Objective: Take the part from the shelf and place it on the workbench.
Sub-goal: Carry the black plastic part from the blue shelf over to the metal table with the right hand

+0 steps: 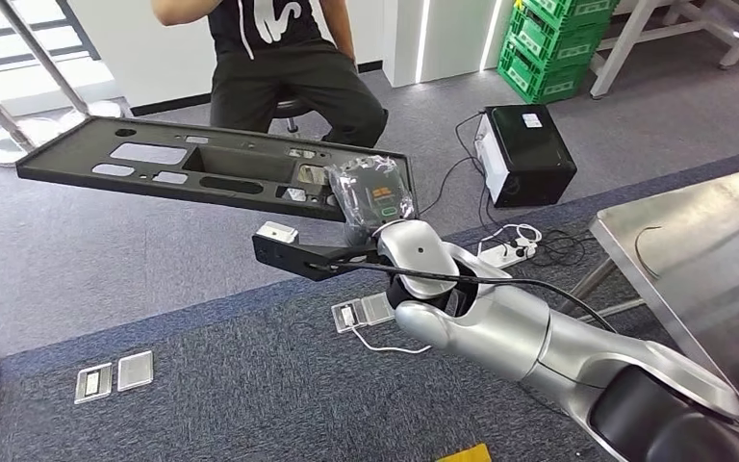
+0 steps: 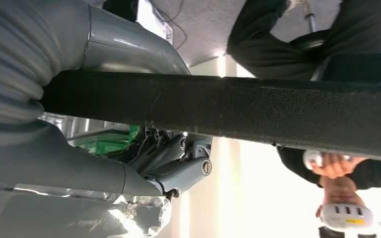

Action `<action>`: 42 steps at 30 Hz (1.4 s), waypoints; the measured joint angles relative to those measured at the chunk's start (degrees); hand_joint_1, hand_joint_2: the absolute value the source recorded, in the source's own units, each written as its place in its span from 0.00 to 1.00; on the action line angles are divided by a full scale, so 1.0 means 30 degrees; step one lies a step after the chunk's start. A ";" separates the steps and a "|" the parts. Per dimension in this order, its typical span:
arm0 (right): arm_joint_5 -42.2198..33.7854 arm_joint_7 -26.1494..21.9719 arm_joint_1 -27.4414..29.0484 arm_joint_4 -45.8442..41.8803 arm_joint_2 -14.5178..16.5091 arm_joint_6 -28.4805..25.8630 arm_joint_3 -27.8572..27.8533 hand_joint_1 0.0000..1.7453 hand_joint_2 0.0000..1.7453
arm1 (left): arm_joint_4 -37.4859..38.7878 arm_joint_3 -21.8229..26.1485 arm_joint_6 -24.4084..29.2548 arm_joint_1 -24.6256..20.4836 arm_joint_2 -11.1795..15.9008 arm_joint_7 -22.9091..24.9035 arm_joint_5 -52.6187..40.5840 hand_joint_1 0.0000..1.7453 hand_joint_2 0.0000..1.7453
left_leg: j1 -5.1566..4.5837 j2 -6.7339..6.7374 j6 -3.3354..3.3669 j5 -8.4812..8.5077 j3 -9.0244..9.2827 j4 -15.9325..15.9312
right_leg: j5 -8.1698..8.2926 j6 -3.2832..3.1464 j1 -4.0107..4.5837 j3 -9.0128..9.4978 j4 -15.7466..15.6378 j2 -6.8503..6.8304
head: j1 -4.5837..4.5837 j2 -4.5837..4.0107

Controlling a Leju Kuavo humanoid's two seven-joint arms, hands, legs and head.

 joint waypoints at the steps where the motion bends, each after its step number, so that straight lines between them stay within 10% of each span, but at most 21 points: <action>1: 0.0000 0.0000 -0.0001 0.0000 0.0000 0.0000 -0.0002 1.00 1.00 | 0.0000 0.0000 0.0000 0.0008 0.0004 0.0002 0.0002 0.00 1.00 | 0.0083 -0.0200 -0.0009 0.0637 0.0513 -0.1246 | -0.0038 0.0058 -0.0013 -0.0017 0.0073 0.0168 | -0.0055 0.0000; 4: -0.0002 -0.0006 -0.0016 -0.0002 -0.0004 -0.0009 -0.0009 1.00 1.00 | -0.0005 0.0000 -0.0018 0.0049 0.0004 0.0013 0.0020 0.00 1.00 | 0.0183 -0.0797 0.0128 0.1257 0.1302 -0.3416 | -0.0079 0.0301 0.0027 -0.0275 0.0348 0.0611 | -0.0109 0.0000; 8: -0.0007 -0.0026 0.0007 -0.0002 -0.0064 -0.0033 -0.0026 1.00 1.00 | -0.0016 0.0000 -0.0084 0.0018 -0.0040 0.0149 0.0011 0.00 1.00 | 0.0178 -0.0453 0.0591 0.1377 0.1394 -0.3721 | -0.0343 0.0711 -0.0013 -0.0608 0.0840 0.0393 | 0.0097 0.0005; 13: -0.0213 0.0007 0.0396 -0.0007 -0.0084 -0.0264 -0.0047 1.00 1.00 | -0.0015 0.0000 -0.0175 -0.0030 -0.0049 0.0876 -0.0151 0.00 1.00 | 0.0162 0.0115 0.0825 0.1371 0.1484 -0.3818 | -0.2189 0.1062 -0.0184 -0.2907 0.5533 -0.0630 | 0.0615 0.0002; 18: -0.0408 0.0020 0.0764 -0.0038 -0.0049 -0.0568 -0.0044 1.00 1.00 | -0.0006 0.0000 -0.0182 -0.0057 -0.0049 0.1170 -0.0127 0.00 1.00 | 0.0045 0.0527 0.0611 0.1153 0.1680 -0.3813 | 0.0061 0.0746 0.0022 -0.0668 0.0778 -0.1479 | 0.1038 0.0003; 23: -0.0368 0.0018 0.0995 -0.0051 0.0009 -0.0672 -0.0047 1.00 1.00 | 0.0013 0.0000 -0.0179 -0.0045 -0.0038 0.0912 -0.0222 0.00 1.00 | -0.0047 0.0686 0.0172 0.0727 0.1742 -0.3539 | 0.0109 0.0285 0.0039 -0.0342 0.0027 -0.1234 | 0.0841 0.0004; 28: -0.0302 -0.0020 0.1119 -0.0051 0.0228 -0.0672 -0.0042 1.00 1.00 | 0.0016 0.0000 -0.0219 -0.0123 -0.0027 0.0584 -0.0202 0.00 1.00 | -0.0091 0.0071 -0.0005 -0.1511 -0.0476 0.1504 | 0.0087 -0.0079 0.0058 -0.0134 -0.0083 -0.0634 | 0.0191 0.0002; 33: -0.0280 -0.0089 0.1136 -0.0044 0.0386 -0.0681 -0.0058 1.00 1.00 | 0.0029 0.0000 -0.0215 -0.0040 -0.0029 0.0521 -0.0049 0.00 1.00 | 0.0142 -0.0581 0.0053 0.1216 0.0951 -0.2625 | 0.0007 0.0066 0.0101 -0.0178 0.0145 0.0184 | -0.0106 0.0004; 42: -0.0250 -0.0288 0.1074 0.0040 0.0484 -0.0694 -0.0133 1.00 1.00 | 0.0027 0.0000 -0.0208 -0.0004 -0.0067 0.0355 0.0146 0.00 1.00 | 0.0128 -0.0607 0.0606 0.1517 0.1219 -0.3783 | -0.0392 0.0633 0.0045 -0.0879 0.1148 0.0355 | 0.0084 0.0006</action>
